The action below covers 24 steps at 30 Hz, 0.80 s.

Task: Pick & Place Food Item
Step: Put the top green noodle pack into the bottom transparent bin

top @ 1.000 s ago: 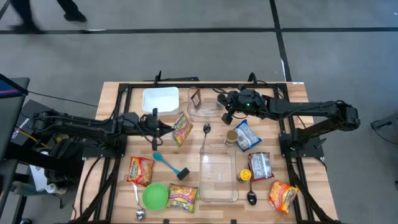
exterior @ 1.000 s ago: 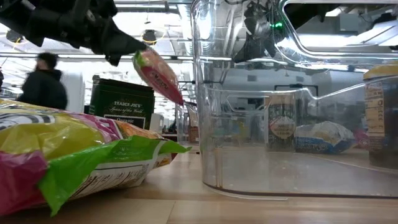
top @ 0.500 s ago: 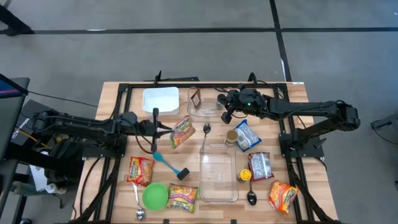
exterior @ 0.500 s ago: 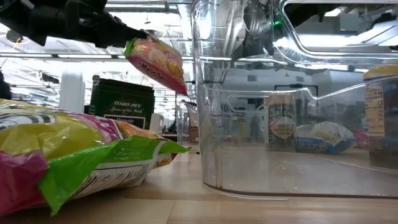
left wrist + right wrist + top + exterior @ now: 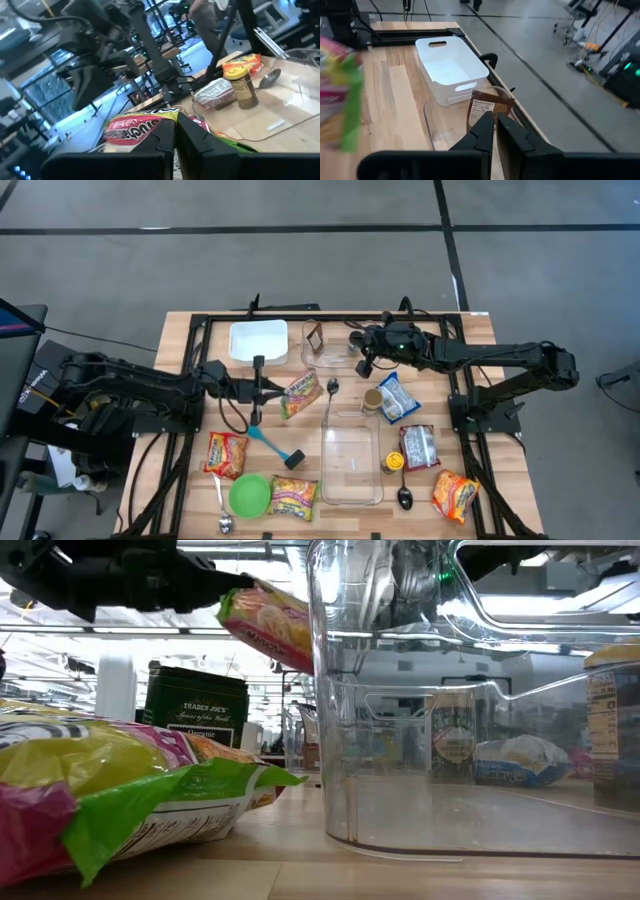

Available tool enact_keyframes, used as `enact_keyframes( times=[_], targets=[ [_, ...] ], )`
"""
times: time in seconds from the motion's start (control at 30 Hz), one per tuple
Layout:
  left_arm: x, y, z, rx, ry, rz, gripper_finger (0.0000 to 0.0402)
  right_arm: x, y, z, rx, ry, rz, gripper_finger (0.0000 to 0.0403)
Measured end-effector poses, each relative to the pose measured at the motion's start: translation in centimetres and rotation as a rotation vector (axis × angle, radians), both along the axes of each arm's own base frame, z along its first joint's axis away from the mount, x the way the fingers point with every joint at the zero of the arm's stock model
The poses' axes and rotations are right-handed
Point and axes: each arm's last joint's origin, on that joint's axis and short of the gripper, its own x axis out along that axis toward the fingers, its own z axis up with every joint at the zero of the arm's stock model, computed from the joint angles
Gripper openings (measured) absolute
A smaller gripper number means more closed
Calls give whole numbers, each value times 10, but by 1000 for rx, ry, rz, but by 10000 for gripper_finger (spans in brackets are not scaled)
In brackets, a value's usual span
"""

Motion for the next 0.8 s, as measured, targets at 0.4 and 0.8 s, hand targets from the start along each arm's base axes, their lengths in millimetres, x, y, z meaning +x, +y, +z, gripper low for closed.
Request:
enact_keyframes(
  times=[0.4, 0.8],
  targets=[
    [27, -1, -8, 59, 14, -75, 2, 3, 9, -1, 103, -11, 397, 14],
    [32, -1, -1, 62, -12, -100, 2, 3, 20, 0, 238, -54, 714, 14]
  ],
)
